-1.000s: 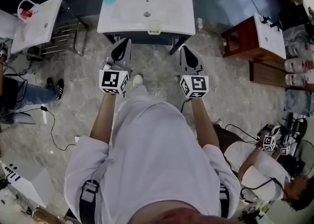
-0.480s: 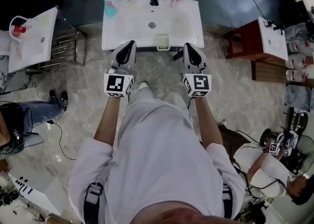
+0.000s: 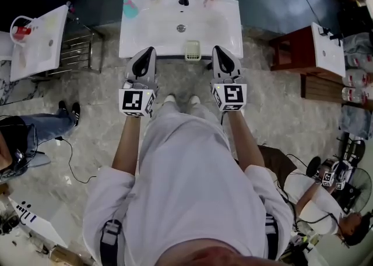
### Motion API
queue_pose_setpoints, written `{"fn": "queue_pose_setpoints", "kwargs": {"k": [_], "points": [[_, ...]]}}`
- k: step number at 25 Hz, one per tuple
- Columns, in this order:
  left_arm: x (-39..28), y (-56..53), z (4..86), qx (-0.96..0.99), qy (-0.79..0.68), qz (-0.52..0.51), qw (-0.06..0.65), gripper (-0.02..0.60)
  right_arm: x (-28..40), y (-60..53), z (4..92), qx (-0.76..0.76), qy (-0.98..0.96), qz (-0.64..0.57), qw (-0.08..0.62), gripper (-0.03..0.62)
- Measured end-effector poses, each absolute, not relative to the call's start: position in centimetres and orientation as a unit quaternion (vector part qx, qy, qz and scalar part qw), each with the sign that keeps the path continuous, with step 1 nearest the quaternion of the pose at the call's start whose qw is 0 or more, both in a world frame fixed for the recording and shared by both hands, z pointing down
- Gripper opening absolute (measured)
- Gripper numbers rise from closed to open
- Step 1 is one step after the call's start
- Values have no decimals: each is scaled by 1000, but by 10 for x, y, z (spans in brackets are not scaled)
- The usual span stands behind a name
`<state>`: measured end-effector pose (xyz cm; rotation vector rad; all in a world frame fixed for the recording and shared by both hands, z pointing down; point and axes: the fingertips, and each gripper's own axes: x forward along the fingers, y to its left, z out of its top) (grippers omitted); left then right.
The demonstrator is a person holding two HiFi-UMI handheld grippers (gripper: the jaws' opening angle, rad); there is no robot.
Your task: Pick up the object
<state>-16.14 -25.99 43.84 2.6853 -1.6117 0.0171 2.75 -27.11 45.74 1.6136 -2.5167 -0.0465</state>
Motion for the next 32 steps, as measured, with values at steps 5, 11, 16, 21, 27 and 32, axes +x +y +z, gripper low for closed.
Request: {"fn": "queue_pose_setpoints", "kwargs": {"k": [5,11,16,21,27,32], "points": [[-163,-261,438,843,-538,11,7,-2,37,-284,466,529,-846,13,66,61],[-163,-258,443,829,-558,23,10,-2,46,-298,488,519,-849,72,59,203],[-165,-251,449,819,-573,37,14,-2,54,-310,516,518,-843,135,52,269],[-179,-241,454,802,-595,50,21,-2,55,-319,556,519,-824,225,38,324],[-205,-225,456,776,-627,67,25,-2,58,-325,613,527,-786,324,24,334],[-229,-212,460,751,-654,80,30,-2,58,-331,666,526,-750,402,11,339]]}}
